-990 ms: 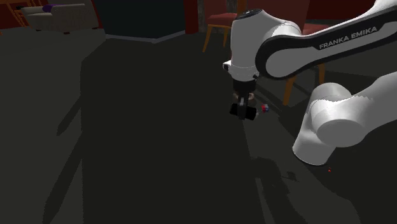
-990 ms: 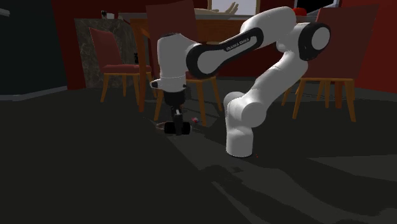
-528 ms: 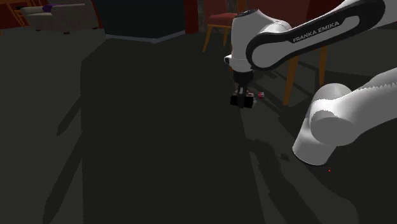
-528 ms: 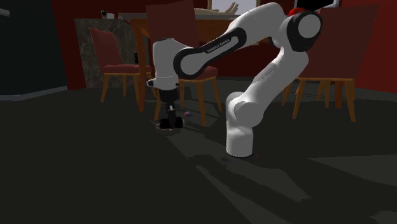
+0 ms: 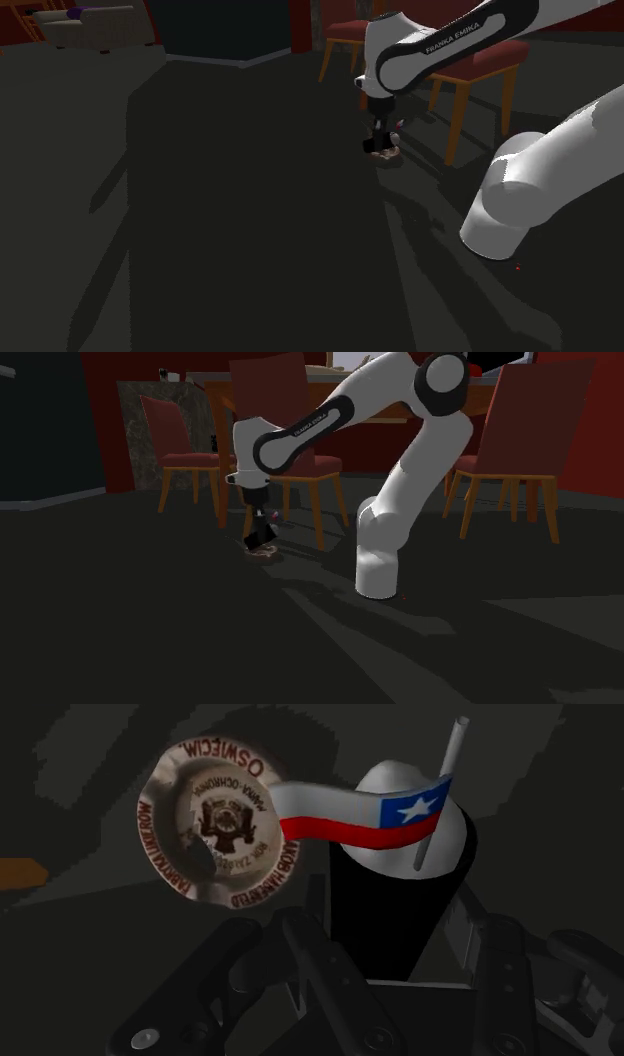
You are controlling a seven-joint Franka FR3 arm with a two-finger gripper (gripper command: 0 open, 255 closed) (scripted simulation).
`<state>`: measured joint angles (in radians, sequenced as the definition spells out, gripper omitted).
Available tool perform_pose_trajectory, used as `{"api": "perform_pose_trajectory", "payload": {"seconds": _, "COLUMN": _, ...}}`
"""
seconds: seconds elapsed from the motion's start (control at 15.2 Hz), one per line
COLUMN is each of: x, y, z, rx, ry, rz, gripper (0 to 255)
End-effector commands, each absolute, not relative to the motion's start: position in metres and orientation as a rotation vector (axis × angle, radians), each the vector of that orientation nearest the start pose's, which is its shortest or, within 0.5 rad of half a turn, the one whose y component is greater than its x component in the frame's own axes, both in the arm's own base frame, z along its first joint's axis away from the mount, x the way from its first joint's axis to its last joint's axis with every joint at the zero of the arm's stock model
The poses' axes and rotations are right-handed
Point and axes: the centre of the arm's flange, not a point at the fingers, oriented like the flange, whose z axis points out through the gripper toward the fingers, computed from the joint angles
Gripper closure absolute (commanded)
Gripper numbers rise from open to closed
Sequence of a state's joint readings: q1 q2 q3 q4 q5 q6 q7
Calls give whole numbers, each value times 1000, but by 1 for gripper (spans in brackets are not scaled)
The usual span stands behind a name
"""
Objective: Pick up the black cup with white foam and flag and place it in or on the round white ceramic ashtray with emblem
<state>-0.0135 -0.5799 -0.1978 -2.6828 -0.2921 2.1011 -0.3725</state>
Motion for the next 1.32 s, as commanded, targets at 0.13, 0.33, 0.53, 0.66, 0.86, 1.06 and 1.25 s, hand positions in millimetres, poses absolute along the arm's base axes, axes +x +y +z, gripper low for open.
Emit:
{"api": "perform_pose_trajectory", "payload": {"seconds": 0.13, "x": 372, "y": -134, "z": 409, "rx": -3231, "ry": -559, "rz": 68, "gripper": 255}}
{"api": "perform_pose_trajectory", "payload": {"seconds": 0.33, "x": 391, "y": -169, "z": 407, "rx": -3231, "ry": -559, "rz": 68, "gripper": 255}}
{"api": "perform_pose_trajectory", "payload": {"seconds": 0.53, "x": 396, "y": -179, "z": 396, "rx": -3231, "ry": -559, "rz": 68, "gripper": 255}}
{"api": "perform_pose_trajectory", "payload": {"seconds": 0.66, "x": 396, "y": -179, "z": 386, "rx": -3231, "ry": -559, "rz": 68, "gripper": 255}}
{"api": "perform_pose_trajectory", "payload": {"seconds": 0.86, "x": 396, "y": -179, "z": 370, "rx": -3231, "ry": -559, "rz": 68, "gripper": 255}}
{"api": "perform_pose_trajectory", "payload": {"seconds": 1.06, "x": 396, "y": -179, "z": 354, "rx": -3231, "ry": -559, "rz": 68, "gripper": 255}}
{"api": "perform_pose_trajectory", "payload": {"seconds": 1.25, "x": 396, "y": -179, "z": 346, "rx": -3231, "ry": -559, "rz": 68, "gripper": 255}}
